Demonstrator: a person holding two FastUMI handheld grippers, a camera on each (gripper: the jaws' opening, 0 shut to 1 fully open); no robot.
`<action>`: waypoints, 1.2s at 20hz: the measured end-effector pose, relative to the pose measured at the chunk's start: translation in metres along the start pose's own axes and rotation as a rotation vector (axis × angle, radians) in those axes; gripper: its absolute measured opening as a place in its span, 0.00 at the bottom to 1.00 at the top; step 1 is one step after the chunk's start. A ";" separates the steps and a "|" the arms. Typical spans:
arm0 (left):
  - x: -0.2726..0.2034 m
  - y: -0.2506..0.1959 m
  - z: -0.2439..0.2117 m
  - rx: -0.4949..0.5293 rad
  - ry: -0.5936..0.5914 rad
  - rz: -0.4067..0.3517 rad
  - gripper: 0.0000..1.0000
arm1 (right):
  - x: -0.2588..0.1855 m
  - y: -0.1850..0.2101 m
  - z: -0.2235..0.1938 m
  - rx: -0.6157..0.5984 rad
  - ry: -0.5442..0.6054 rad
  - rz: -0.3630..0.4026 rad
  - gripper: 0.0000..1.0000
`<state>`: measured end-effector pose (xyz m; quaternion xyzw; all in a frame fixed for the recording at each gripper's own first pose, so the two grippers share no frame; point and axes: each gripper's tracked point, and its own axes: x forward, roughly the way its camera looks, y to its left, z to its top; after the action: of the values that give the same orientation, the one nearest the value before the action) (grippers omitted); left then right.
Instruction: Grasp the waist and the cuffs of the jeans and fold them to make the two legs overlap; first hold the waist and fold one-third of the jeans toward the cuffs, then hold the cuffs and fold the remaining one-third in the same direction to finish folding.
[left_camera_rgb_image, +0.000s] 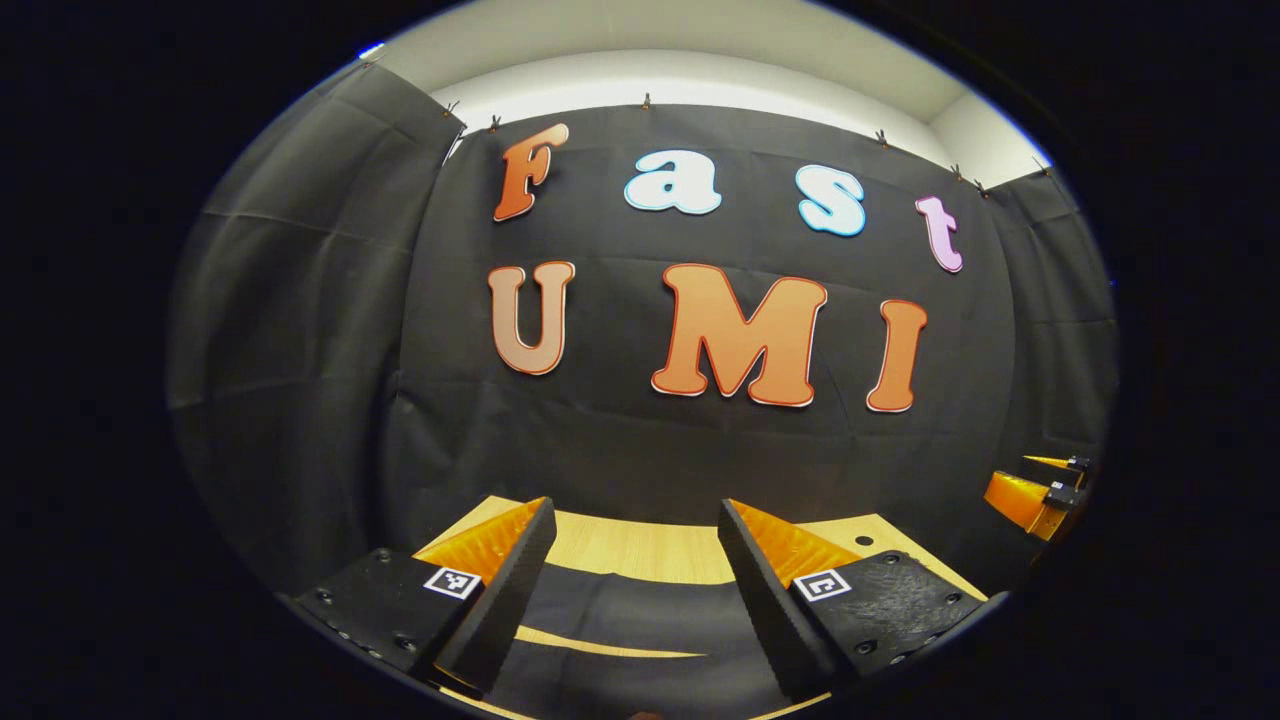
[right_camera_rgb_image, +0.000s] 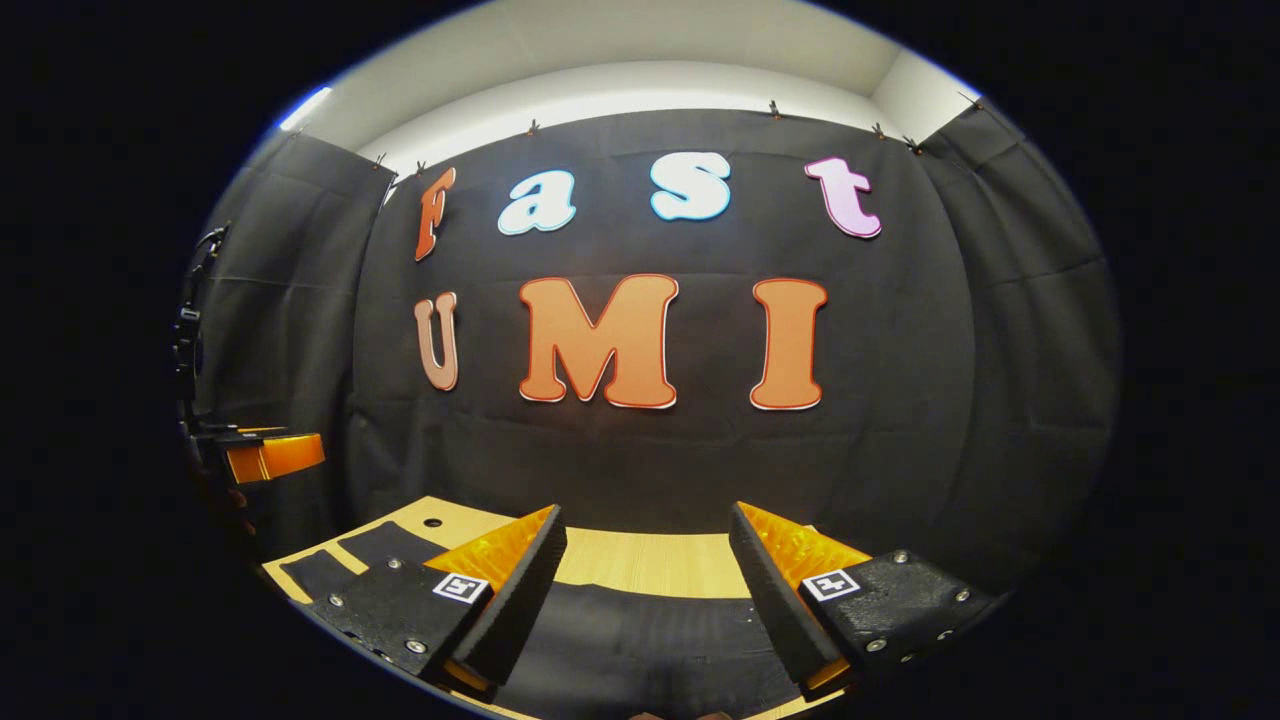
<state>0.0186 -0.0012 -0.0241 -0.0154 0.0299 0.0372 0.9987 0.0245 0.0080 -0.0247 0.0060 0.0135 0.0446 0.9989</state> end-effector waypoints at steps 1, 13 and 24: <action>-0.001 0.002 -0.001 -0.004 0.005 0.006 0.98 | 0.001 0.001 -0.003 -0.001 0.006 0.001 0.98; 0.030 0.032 -0.066 -0.162 0.242 0.045 0.97 | -0.010 -0.048 -0.043 0.134 0.138 -0.116 1.00; 0.011 0.122 -0.180 -0.198 0.668 0.264 0.98 | -0.037 -0.129 -0.190 0.318 0.556 -0.362 0.98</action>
<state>0.0096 0.1154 -0.2080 -0.1195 0.3522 0.1611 0.9142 -0.0062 -0.1216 -0.2155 0.1465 0.2922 -0.1357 0.9353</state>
